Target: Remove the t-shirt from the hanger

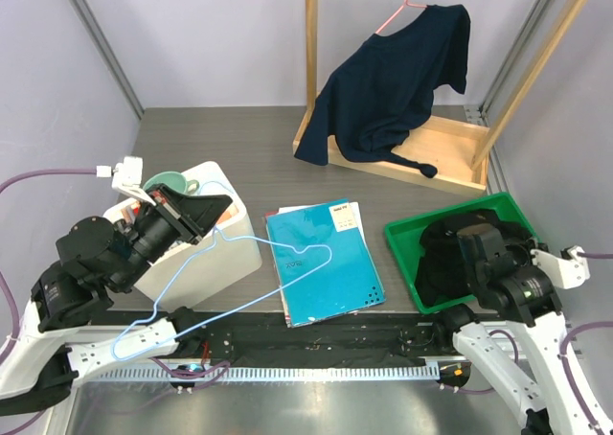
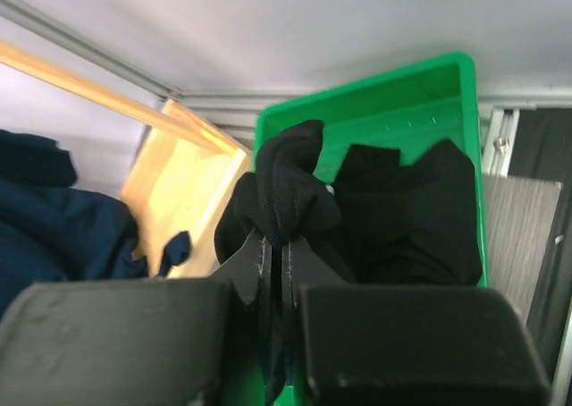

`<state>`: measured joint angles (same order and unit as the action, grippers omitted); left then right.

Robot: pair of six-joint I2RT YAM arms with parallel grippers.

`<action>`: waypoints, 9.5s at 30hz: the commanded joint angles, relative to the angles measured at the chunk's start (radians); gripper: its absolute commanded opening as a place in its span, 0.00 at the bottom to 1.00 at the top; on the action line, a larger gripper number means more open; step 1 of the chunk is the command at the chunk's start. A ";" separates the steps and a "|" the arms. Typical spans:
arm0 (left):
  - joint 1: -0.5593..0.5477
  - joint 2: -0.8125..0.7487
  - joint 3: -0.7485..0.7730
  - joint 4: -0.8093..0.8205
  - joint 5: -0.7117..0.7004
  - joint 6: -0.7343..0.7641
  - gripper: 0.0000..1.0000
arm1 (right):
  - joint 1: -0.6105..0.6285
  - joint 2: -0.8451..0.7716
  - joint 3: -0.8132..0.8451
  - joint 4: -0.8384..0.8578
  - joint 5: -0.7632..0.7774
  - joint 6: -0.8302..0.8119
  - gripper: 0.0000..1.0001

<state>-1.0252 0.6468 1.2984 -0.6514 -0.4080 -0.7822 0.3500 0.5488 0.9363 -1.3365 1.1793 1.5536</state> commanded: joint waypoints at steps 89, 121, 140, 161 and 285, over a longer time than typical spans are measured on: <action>-0.134 0.971 0.196 1.016 -0.590 0.247 0.00 | 0.098 0.287 0.056 0.988 -1.851 -0.656 0.57; -0.227 0.932 0.147 1.050 -0.603 0.299 0.77 | 0.199 0.132 -0.054 0.901 -1.653 -0.578 0.01; -0.222 0.107 -0.106 0.235 -0.238 0.252 0.88 | 0.092 0.437 0.123 1.190 -1.713 -0.598 0.01; -0.222 -0.196 -0.116 0.024 -0.140 0.235 0.89 | -0.284 0.956 0.832 1.281 -1.742 -0.498 0.01; -0.222 0.065 -0.125 0.027 -0.078 0.241 0.90 | 0.027 1.343 1.414 1.007 -0.592 -1.106 0.58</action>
<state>-1.2480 0.7242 1.1408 -0.6369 -0.5034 -0.5423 0.3775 1.8565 2.2879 -0.4347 0.5617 0.4618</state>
